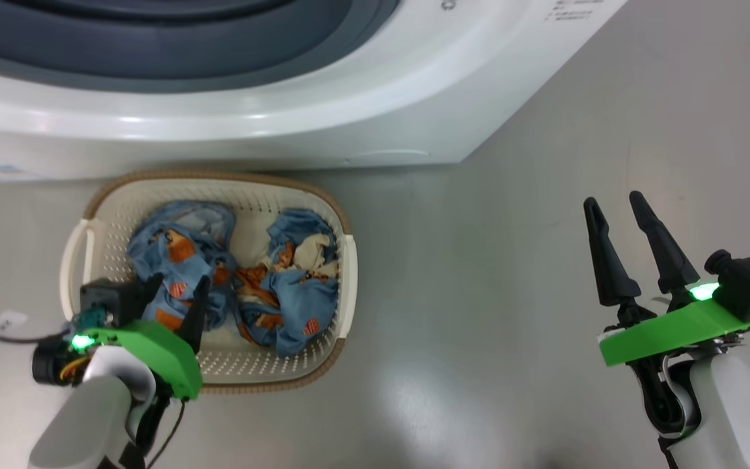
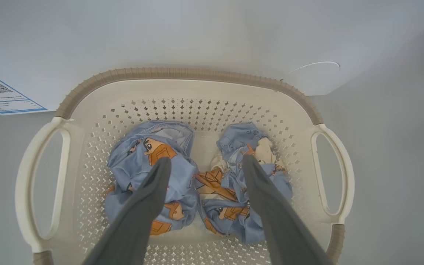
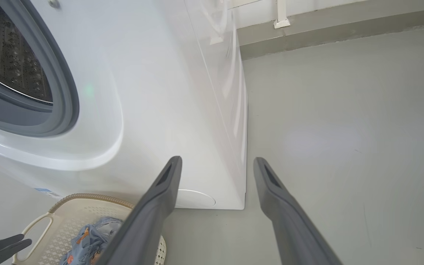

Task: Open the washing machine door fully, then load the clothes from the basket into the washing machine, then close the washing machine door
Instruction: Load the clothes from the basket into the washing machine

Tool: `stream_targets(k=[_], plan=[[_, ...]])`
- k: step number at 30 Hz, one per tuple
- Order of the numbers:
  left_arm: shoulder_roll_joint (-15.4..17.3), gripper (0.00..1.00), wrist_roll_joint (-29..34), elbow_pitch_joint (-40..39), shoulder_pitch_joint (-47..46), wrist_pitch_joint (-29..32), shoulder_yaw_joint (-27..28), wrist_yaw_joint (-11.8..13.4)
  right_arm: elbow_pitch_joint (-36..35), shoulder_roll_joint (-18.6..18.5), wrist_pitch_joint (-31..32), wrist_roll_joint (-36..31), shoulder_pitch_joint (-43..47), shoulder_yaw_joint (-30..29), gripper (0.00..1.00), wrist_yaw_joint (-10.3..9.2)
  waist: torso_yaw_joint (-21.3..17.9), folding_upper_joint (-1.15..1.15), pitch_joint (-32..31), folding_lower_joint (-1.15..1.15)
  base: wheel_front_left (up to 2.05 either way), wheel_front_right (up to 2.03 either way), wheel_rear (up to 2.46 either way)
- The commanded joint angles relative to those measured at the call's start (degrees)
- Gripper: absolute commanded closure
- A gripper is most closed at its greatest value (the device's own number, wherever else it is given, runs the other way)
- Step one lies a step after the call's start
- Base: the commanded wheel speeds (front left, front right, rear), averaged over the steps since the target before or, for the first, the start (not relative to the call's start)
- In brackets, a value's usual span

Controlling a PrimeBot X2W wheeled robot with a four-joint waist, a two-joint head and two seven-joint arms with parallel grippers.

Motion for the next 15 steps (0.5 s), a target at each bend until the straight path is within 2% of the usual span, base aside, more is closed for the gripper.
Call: stream_targets(k=[1,15], plan=[[2.31,0.0,-0.94,1.19,-2.0,-0.37,0.07,-0.09,-0.6,0.14,-0.68,-0.81,-0.34,1.38,0.0,0.09,-0.14,0.0,3.63,0.0,0.0,0.0,0.0],[4.23,0.0,-4.05,9.32,-10.58,-0.37,-5.82,-0.09,-1.16,0.9,-0.68,-1.0,-3.45,1.6,0.0,0.09,-0.74,0.0,10.11,0.0,0.0,0.0,0.0]])
